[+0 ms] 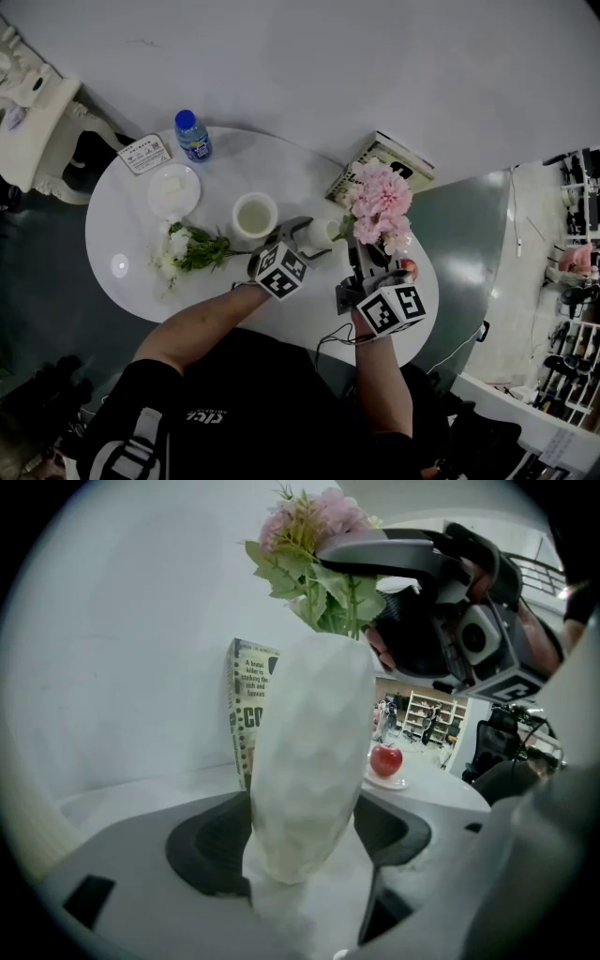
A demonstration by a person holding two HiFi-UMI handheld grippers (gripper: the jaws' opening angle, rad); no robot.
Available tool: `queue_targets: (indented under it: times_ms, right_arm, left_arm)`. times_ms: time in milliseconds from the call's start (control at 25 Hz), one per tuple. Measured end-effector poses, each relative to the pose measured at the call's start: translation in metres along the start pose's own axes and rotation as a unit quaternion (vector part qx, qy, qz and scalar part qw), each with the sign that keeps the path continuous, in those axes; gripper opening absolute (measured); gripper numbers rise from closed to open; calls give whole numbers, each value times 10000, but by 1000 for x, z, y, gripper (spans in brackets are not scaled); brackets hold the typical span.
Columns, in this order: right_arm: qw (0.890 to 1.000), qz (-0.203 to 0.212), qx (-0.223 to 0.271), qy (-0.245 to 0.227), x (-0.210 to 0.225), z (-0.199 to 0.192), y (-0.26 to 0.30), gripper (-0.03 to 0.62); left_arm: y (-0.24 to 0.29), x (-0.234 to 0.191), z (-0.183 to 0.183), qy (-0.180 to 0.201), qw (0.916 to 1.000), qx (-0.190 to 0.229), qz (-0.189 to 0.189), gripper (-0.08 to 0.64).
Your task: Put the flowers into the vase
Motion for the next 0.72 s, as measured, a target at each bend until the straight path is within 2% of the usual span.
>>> queue_targets:
  times_ms: [440, 720]
  right_arm:
    - [9996, -2, -244, 112, 6, -25, 0, 86]
    - [9993, -23, -385, -17, 3, -35, 2, 86]
  left_arm:
    - [0, 0, 0, 10, 10000, -6, -12, 347]
    - [0, 0, 0, 8, 10000, -3, -14, 347]
Point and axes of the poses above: the fingertips, and each gripper's own axes: y forward along the fingers, x to its right, z out of its top, the point moved 3 cm from there along -y, backward along the fingers, and after that the axes turned 7 degrees about y, right-handed, at the moved point
